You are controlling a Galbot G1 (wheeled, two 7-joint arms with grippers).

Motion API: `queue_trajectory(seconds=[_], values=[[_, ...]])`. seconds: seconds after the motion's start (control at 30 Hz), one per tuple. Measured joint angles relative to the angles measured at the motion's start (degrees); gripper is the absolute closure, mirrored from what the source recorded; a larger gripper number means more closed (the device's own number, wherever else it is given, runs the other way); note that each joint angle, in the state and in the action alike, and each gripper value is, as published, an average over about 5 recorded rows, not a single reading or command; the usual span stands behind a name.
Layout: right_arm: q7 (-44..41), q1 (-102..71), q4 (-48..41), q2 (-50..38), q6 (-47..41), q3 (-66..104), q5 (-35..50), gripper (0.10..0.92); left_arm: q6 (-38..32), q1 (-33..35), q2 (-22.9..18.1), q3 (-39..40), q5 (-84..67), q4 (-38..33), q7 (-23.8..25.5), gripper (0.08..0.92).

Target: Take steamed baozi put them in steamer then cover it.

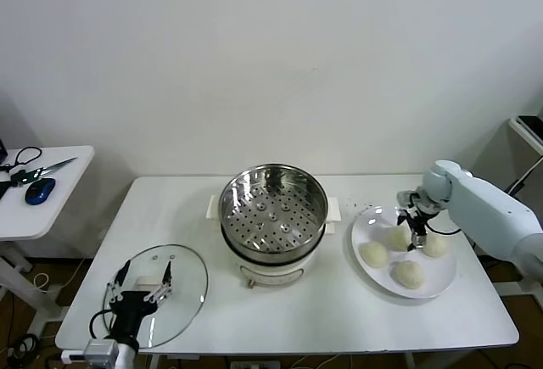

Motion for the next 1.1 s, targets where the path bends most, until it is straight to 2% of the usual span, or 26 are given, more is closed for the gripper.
queue_trajectory(seconds=[0.2,0.63,0.87,1.1], values=[[-0.15,0.04,-0.06,0.15,0.36,0.41,-0.39,0.321,0.10,-0.03,0.00,0.07,0.02,-0.10,0.00,0.177],[-0.62,6.42,4.83,-2.28,2.36,-5.75,4.05,0.338,0.03,0.43,0.03,-0.10,-0.16,-0.46,0.00,0.177],[-1.47,18.14,10.73,-2.05,6.54,-15.76,7.25,0.336,0.14,0.89,0.33,0.29,-0.18,-1.03,0.01,0.177],[-1.64,28.68,16.29,1.16,13.82,-22.73,5.13,0.338,0.10,1.59,0.55,0.48,-0.29,-1.42,0.26,0.177]])
